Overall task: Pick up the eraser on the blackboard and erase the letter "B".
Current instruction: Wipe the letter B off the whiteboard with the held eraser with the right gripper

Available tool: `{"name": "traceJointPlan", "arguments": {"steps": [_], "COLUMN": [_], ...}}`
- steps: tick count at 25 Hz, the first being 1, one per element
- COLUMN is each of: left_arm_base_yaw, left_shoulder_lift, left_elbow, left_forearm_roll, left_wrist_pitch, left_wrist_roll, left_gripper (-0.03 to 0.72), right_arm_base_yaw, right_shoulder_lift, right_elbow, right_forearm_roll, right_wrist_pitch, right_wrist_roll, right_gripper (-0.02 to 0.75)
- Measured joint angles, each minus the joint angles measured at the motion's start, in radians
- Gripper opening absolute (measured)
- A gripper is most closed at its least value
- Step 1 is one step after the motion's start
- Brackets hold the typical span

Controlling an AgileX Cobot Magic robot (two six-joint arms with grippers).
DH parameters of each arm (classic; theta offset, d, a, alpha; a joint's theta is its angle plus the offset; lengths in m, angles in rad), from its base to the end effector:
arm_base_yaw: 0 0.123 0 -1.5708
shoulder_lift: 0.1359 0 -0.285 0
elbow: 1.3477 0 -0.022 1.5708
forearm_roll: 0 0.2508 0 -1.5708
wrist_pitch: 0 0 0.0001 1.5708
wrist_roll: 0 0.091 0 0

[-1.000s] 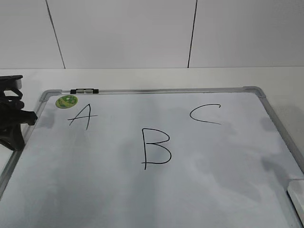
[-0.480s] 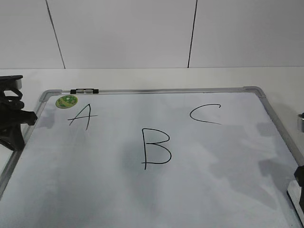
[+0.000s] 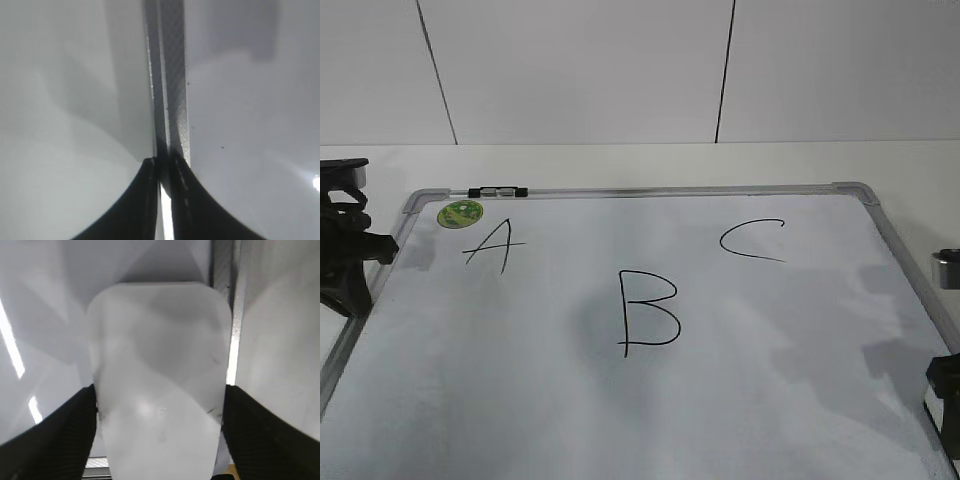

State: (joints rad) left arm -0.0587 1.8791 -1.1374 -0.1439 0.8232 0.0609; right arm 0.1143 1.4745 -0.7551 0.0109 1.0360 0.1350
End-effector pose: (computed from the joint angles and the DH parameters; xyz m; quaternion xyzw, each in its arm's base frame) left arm 0.3425 -0.0297 0.1550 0.0133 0.9973 -0.0549 0.0465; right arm 0.2161 0.0257 0.1868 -0.0133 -0.9987 0.0015 0.0489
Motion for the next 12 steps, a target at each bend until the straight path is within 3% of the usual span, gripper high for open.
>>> {"name": "traceJointPlan", "arguments": {"steps": [12], "left_arm_base_yaw": [0.0], "left_shoulder_lift": [0.0], "left_elbow": [0.0], "left_forearm_roll": [0.0], "left_wrist_pitch": [-0.001], "left_wrist_roll": [0.004], "left_gripper": [0.036], "right_arm_base_yaw": [0.0], "right_shoulder_lift": [0.087], "right_elbow": [0.0], "right_forearm_roll": [0.002], "right_wrist_pitch": [-0.002], "right_wrist_roll": [0.002], "right_gripper": [0.623]}}
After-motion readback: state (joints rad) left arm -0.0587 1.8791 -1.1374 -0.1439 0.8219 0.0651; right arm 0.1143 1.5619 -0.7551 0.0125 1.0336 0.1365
